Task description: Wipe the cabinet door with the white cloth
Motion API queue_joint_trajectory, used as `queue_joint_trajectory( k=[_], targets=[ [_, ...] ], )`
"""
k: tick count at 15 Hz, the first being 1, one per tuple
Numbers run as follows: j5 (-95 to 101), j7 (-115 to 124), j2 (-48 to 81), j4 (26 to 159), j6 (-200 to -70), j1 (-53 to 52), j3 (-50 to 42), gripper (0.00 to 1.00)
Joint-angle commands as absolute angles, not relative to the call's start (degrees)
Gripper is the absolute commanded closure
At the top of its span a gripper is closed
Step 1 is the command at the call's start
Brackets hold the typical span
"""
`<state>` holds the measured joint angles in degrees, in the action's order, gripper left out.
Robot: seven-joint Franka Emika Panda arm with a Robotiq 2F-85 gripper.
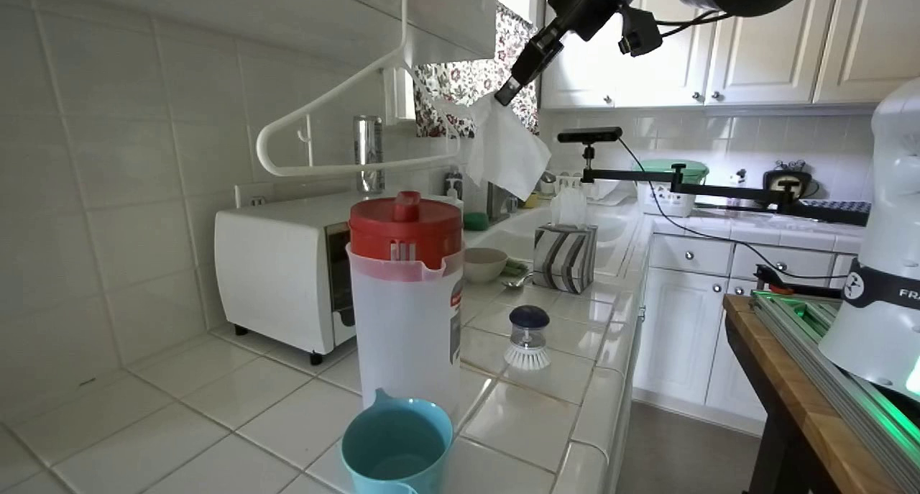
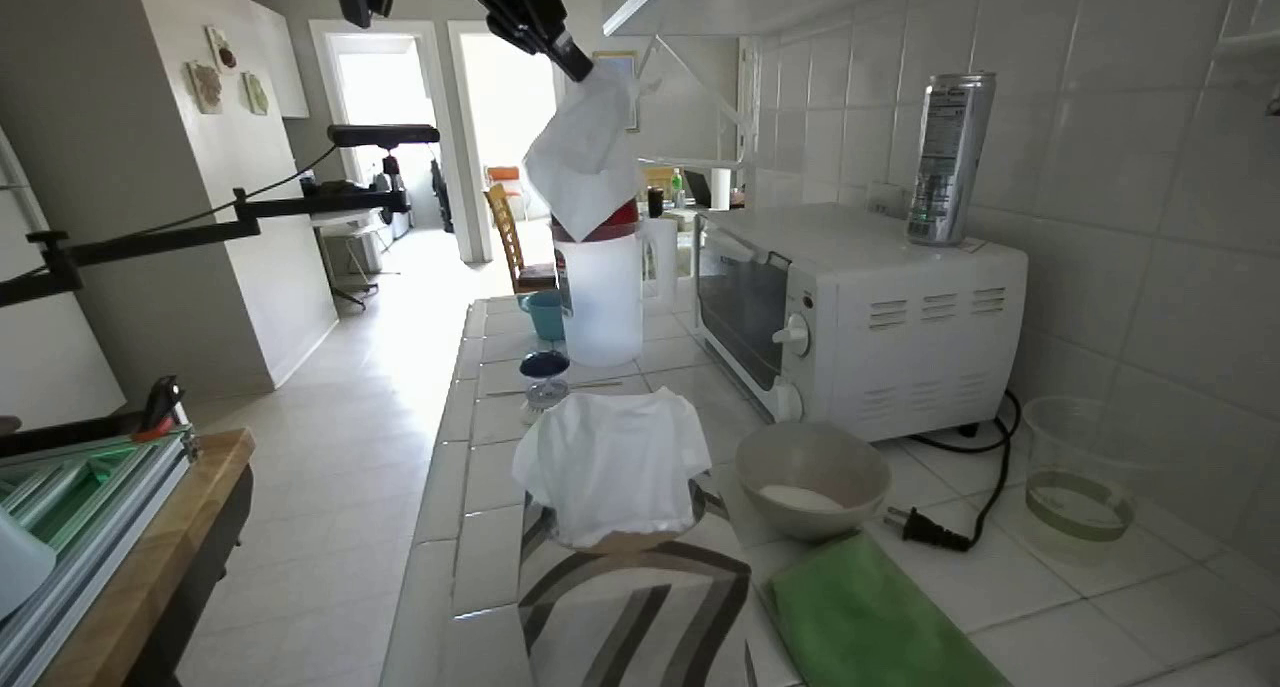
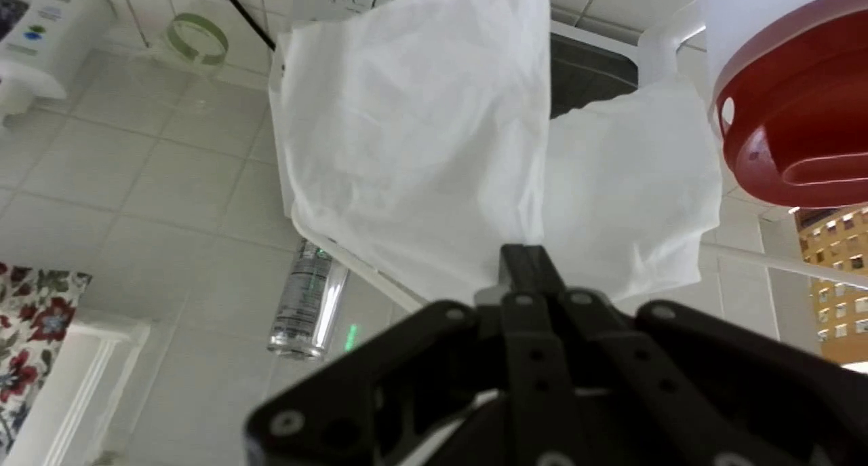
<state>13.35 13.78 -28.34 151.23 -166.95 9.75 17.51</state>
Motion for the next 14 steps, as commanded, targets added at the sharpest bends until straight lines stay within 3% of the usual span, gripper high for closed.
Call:
queue_joint_trajectory(
  k=[1,14],
  targets=[
    [17.20,13.57,-30.71,151.92,-169.04,12.76,19.34,1.00],
    [25.69,14.05,-34.13,148.23,-177.54,25.80,26.58,1.00]
  ],
)
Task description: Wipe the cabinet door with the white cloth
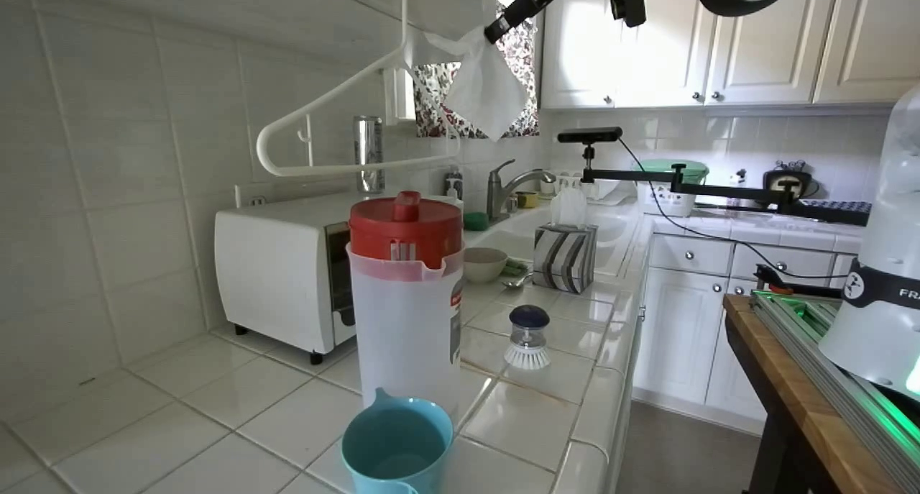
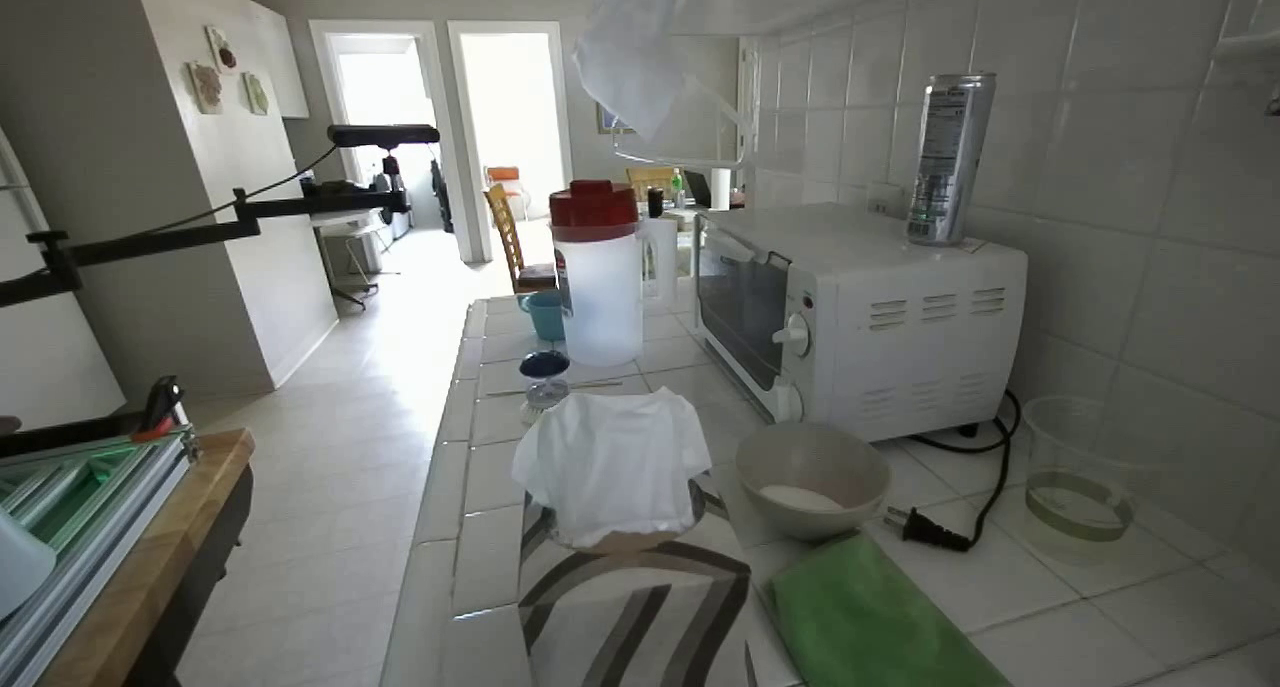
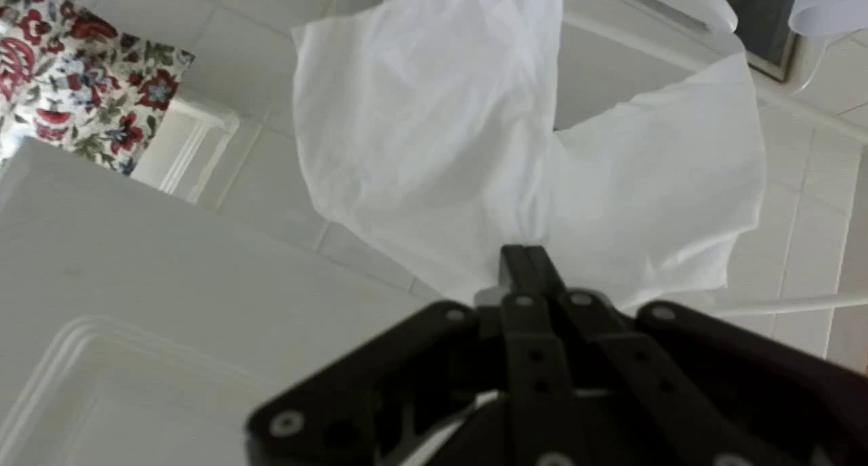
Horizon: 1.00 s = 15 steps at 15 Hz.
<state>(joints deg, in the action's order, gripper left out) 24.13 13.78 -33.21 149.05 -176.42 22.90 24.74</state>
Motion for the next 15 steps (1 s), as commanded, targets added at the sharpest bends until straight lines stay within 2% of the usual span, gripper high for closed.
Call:
queue_joint_trajectory(
  k=[1,8,15],
  targets=[
    [25.46,14.05,-34.57,147.99,-177.66,26.22,26.89,1.00],
    [25.41,13.68,-36.87,146.26,-178.84,28.42,28.55,1.00],
    [25.51,13.06,-34.95,144.36,-184.23,35.08,30.07,1.00]
  ],
)
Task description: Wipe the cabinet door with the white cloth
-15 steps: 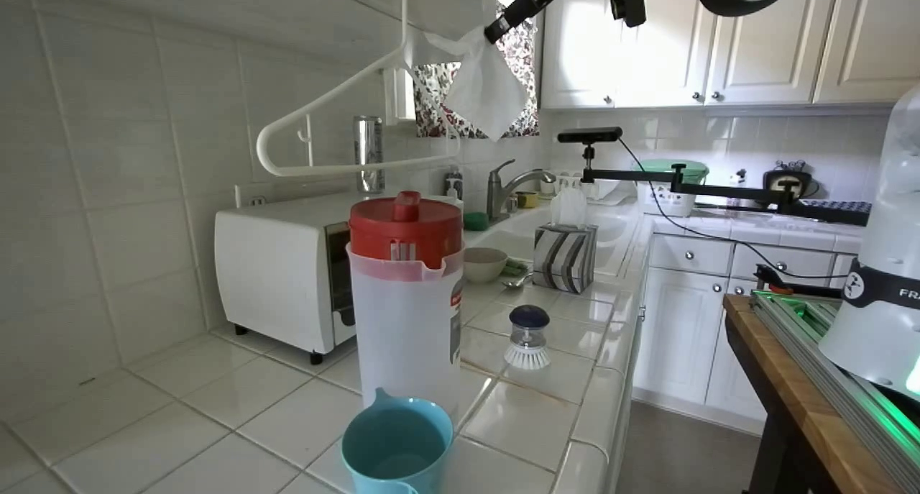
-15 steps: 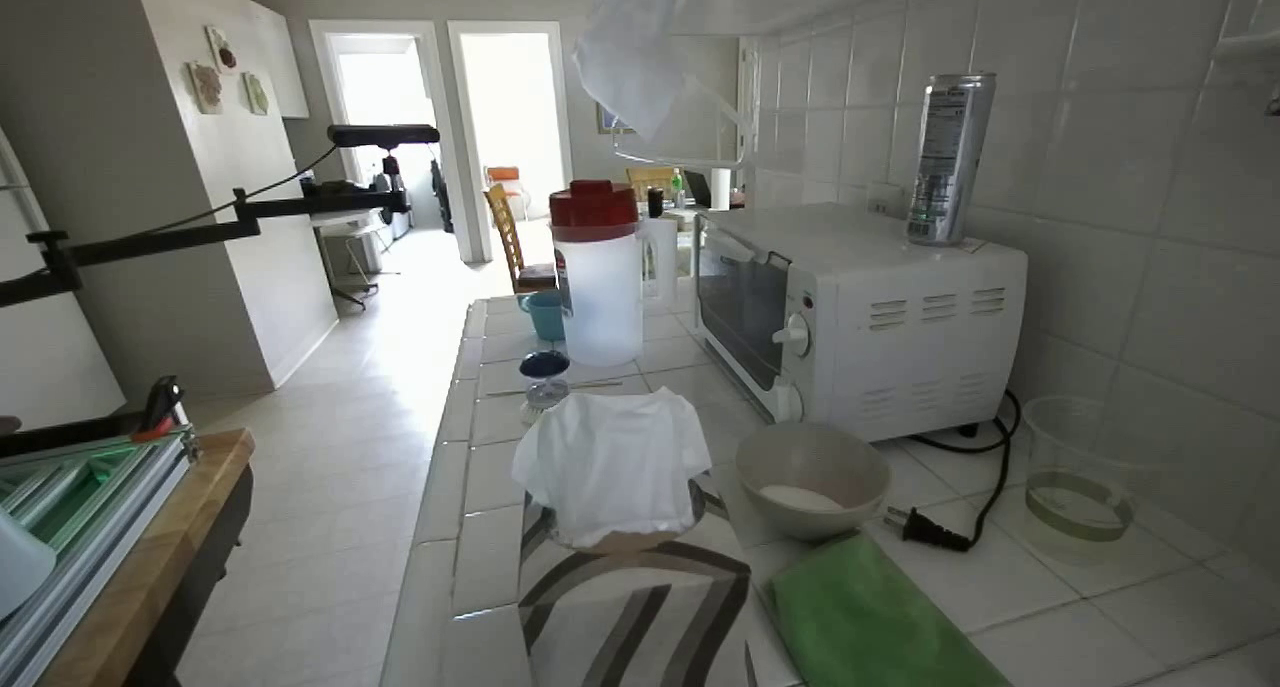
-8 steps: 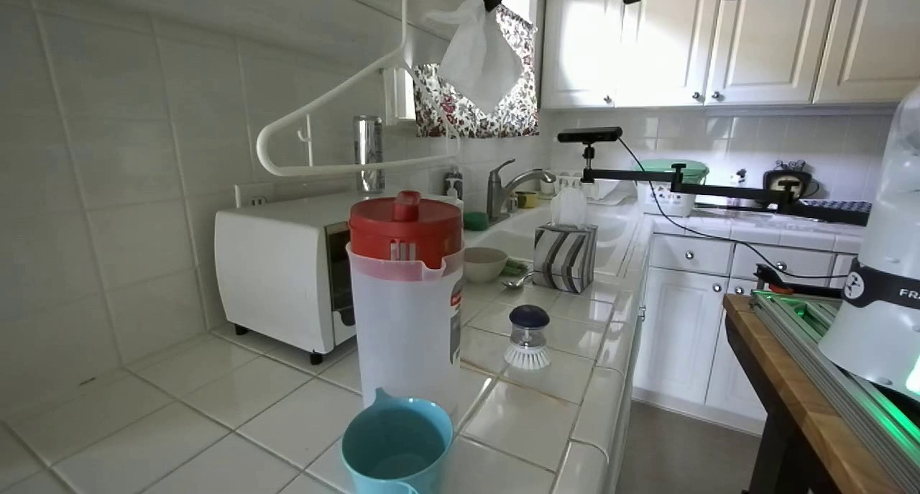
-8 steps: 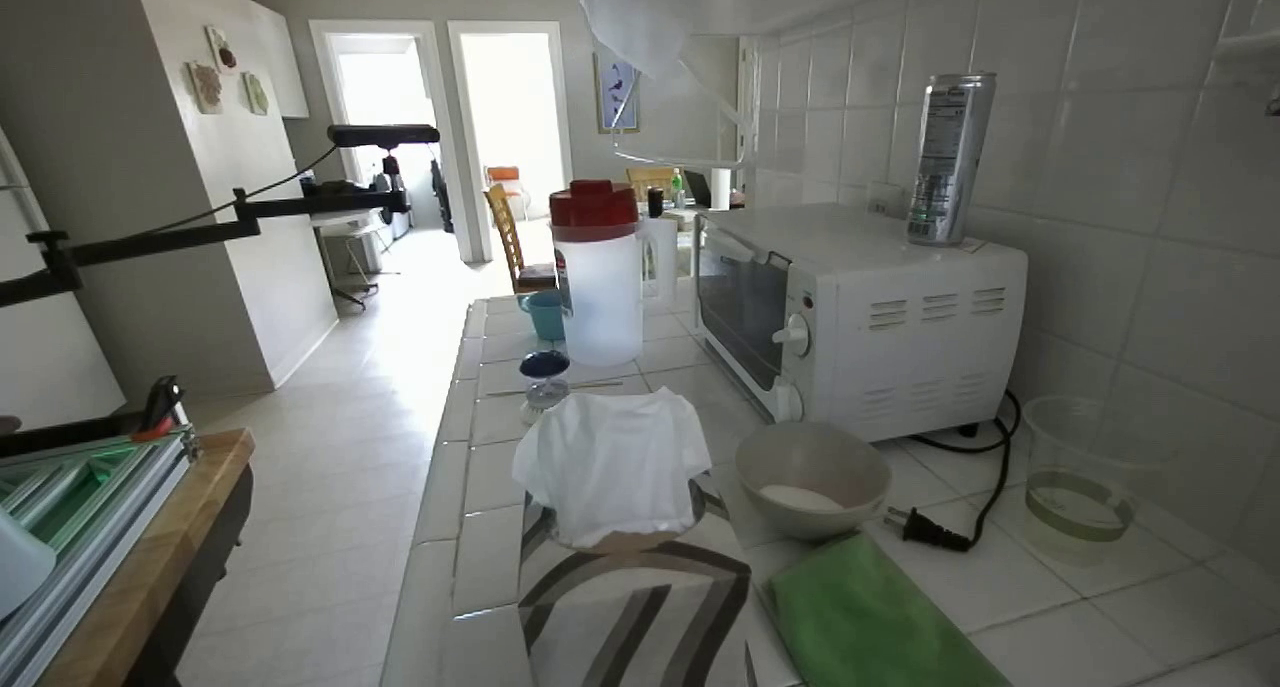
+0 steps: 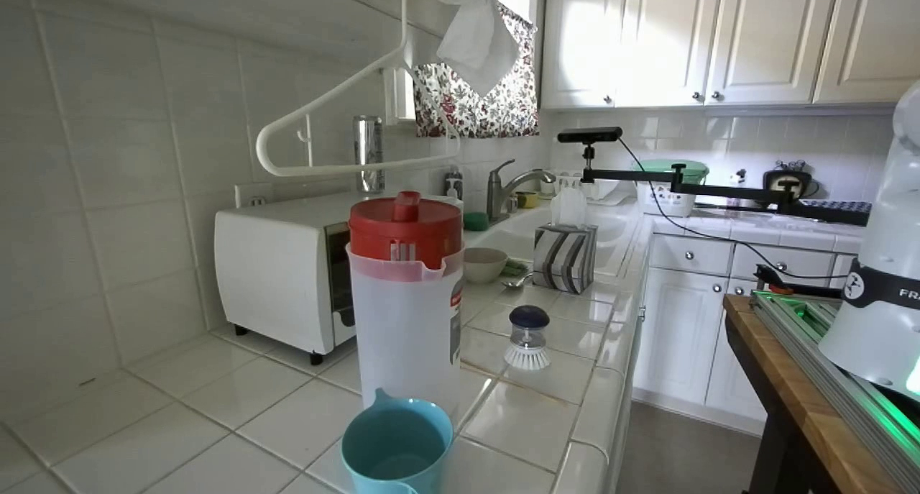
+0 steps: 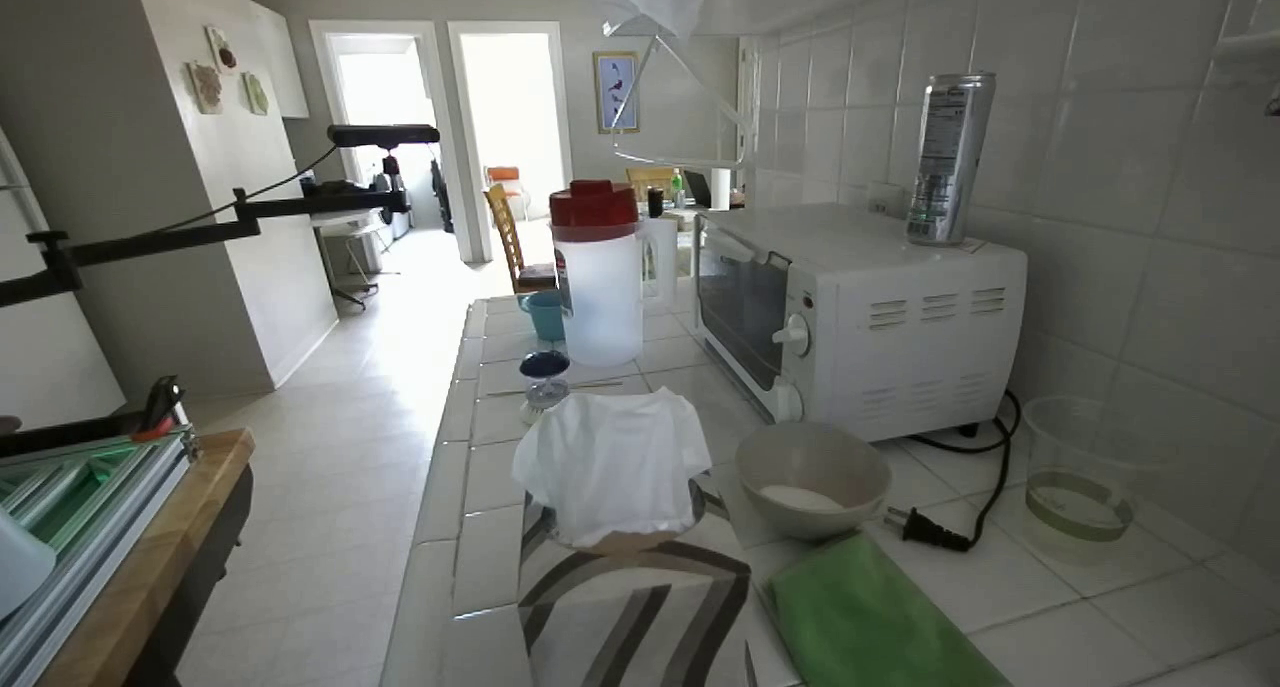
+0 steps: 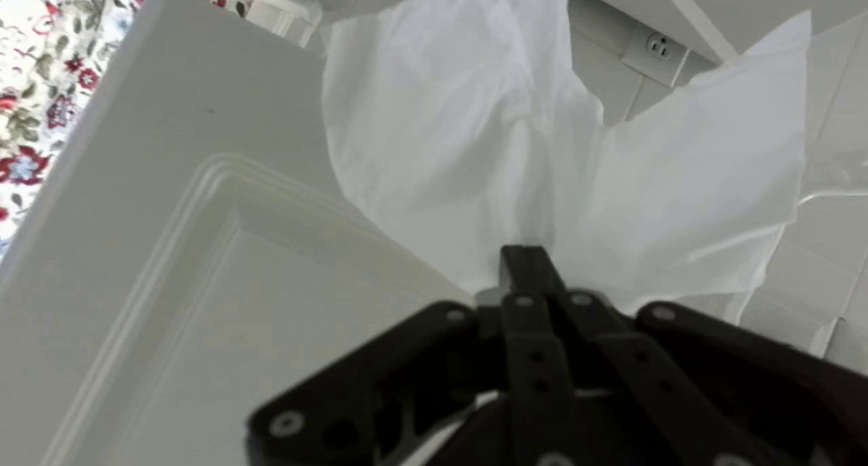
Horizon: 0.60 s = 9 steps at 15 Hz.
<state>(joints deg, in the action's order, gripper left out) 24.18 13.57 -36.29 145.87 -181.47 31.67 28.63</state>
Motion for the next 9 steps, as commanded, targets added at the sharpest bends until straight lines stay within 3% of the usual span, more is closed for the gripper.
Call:
queue_joint_trajectory(
  k=[1,9],
  targets=[
    [25.39,13.06,-34.74,144.17,-184.84,36.10,30.52,1.00],
    [25.06,12.76,-32.34,142.61,-188.69,41.92,34.22,1.00]
  ],
)
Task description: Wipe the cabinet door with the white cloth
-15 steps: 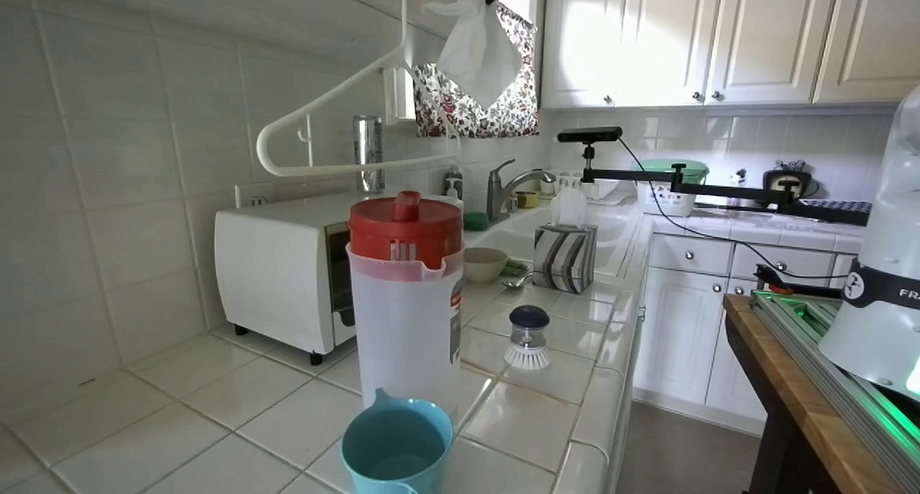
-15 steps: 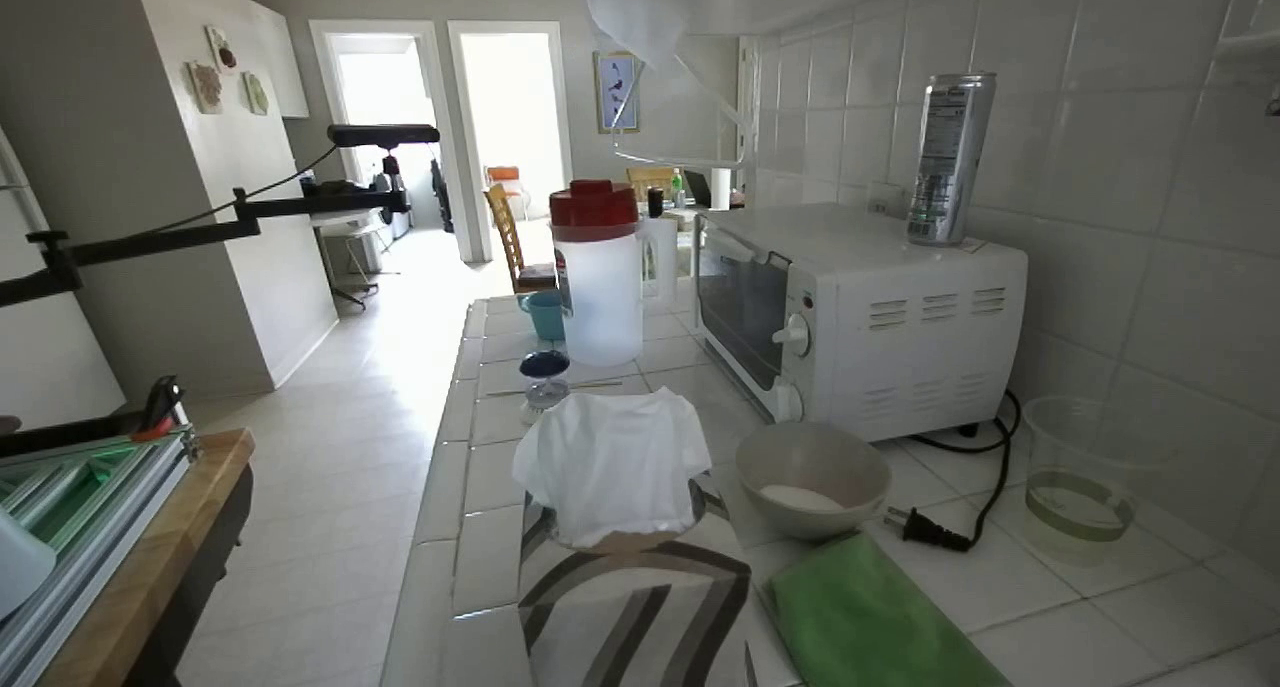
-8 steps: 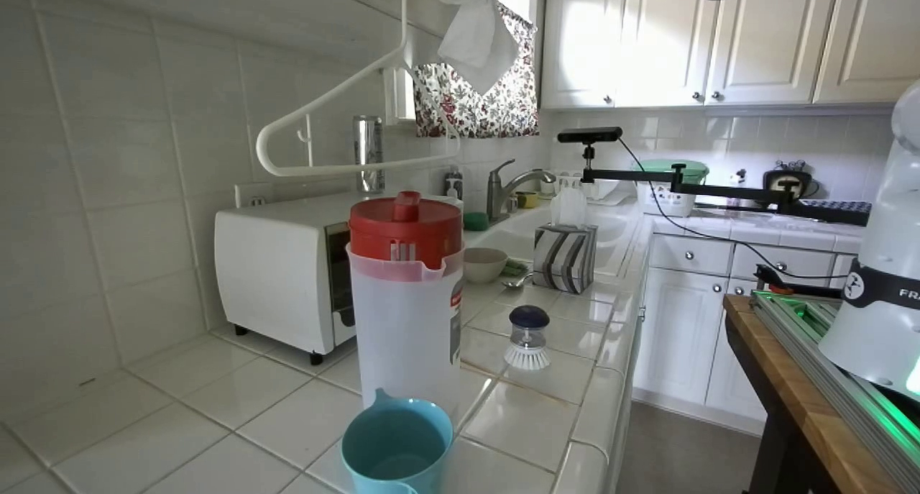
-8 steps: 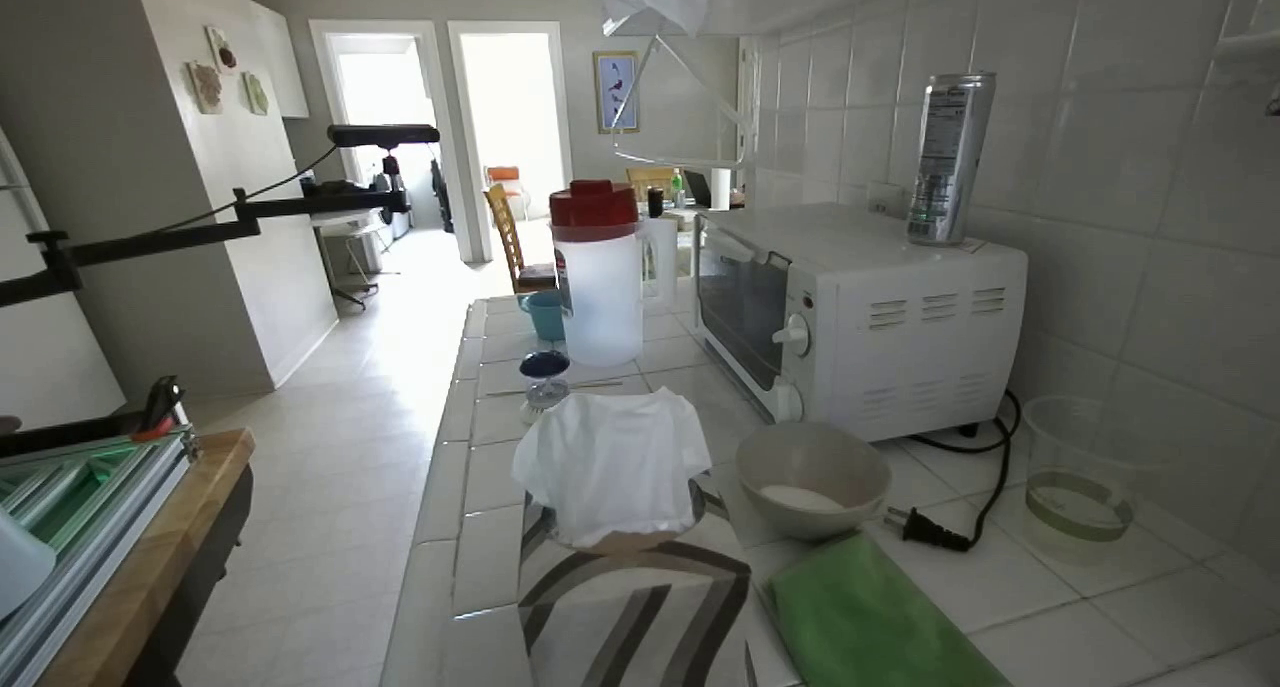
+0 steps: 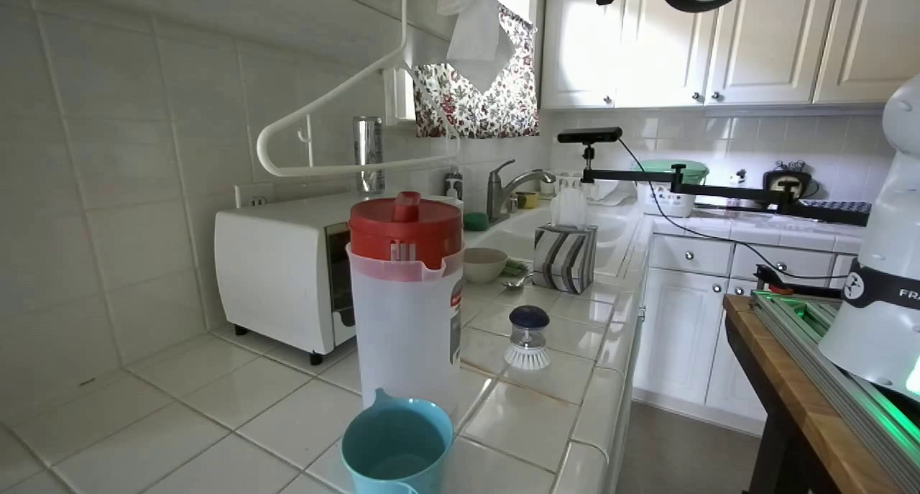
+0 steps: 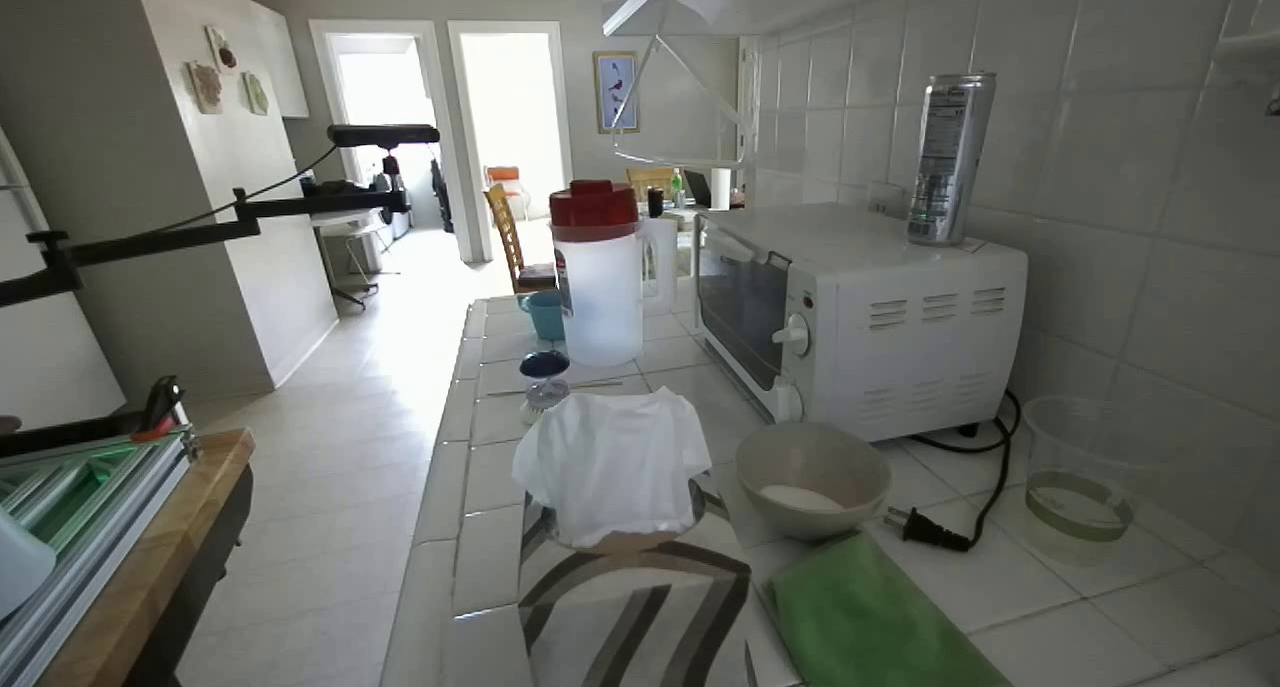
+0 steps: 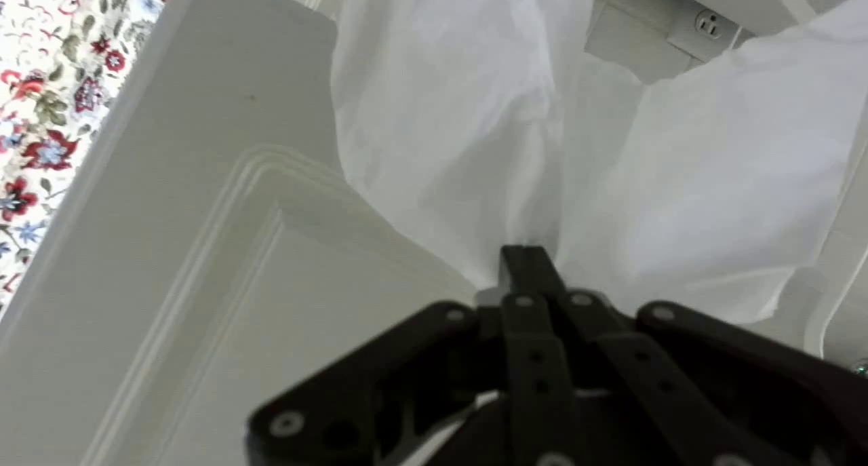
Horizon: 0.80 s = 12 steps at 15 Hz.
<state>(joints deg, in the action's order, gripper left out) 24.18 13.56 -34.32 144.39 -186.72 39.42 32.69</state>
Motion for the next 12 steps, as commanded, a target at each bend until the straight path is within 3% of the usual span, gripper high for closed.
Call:
queue_joint_trajectory(
  k=[1,12],
  targets=[
    [25.03,12.74,-31.98,142.37,-188.85,42.47,34.60,1.00],
    [24.95,12.64,-29.56,137.73,-190.45,47.72,38.74,1.00]
  ],
)
